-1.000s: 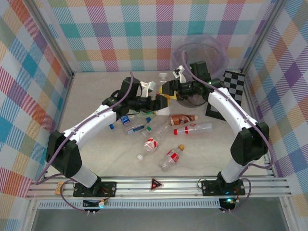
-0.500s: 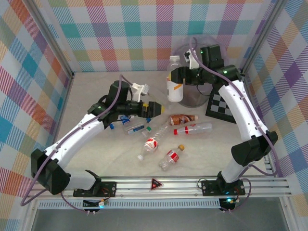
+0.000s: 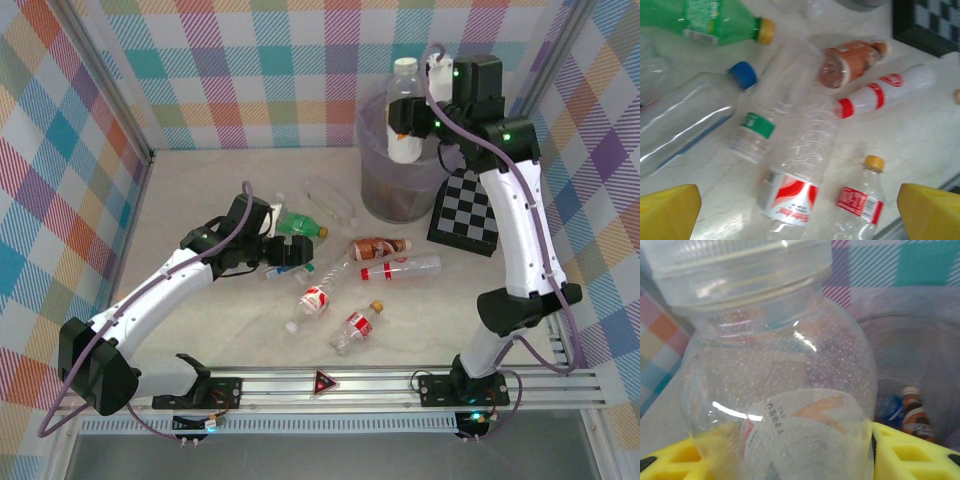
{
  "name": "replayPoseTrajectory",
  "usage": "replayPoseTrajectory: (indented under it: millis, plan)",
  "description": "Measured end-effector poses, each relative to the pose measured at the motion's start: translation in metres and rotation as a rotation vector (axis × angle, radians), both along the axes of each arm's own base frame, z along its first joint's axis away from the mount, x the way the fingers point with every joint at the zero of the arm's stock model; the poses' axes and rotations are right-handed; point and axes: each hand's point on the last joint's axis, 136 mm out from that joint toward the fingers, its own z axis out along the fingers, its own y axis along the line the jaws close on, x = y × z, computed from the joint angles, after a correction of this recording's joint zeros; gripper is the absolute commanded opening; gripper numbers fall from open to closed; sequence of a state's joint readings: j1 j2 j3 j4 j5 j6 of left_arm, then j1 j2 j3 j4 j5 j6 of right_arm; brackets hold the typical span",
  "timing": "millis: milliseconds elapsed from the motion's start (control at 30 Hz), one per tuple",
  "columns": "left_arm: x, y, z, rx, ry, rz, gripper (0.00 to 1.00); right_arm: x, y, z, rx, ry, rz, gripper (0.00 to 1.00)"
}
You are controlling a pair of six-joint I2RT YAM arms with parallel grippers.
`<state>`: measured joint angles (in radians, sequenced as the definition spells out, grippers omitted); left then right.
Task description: Put the plastic bottles in the bin
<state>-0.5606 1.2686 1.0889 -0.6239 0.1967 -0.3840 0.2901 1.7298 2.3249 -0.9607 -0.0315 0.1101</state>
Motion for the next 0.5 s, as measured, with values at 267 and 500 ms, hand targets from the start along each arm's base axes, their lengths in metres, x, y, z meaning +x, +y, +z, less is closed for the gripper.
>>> replayPoseTrajectory:
  millis: [267,500]
  plan:
    - [-0.01,0.019,-0.018,0.135,0.032,0.035,1.0,0.082,-0.057,-0.039,-0.043,0.046,-0.19,0.47]
    - [-0.028,0.028,-0.037,0.204,0.099,0.02,0.99,0.132,-0.088,-0.11,-0.071,0.17,-0.259,0.47]
